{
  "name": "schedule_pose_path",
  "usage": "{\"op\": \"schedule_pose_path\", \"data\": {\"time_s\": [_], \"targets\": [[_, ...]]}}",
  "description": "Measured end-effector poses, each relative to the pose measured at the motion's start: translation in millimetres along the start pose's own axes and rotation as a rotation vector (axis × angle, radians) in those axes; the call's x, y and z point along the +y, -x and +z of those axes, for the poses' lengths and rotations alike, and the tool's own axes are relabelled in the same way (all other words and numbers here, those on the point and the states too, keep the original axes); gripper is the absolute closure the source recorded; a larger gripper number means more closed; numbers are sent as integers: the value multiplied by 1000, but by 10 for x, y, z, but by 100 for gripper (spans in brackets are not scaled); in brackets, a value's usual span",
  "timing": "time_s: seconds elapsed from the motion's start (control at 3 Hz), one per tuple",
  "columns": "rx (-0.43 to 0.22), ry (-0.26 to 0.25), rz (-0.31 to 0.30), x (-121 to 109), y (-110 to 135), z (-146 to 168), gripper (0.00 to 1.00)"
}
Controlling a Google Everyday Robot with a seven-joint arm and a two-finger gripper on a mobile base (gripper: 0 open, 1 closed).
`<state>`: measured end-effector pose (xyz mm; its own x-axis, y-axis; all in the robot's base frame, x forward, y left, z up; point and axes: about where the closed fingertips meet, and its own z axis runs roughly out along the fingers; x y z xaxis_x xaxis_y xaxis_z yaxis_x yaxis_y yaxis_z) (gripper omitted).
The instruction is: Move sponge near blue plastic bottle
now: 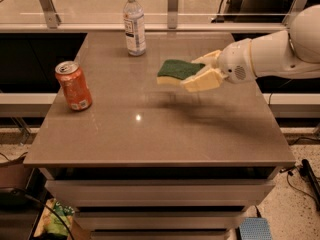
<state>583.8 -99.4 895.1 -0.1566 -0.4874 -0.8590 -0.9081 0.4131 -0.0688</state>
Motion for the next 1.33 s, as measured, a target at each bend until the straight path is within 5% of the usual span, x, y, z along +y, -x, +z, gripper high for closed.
{"op": "schedule_pose_path", "data": {"time_s": [1.33], "targets": [[61,-52,23,-939,158,452,100]]}}
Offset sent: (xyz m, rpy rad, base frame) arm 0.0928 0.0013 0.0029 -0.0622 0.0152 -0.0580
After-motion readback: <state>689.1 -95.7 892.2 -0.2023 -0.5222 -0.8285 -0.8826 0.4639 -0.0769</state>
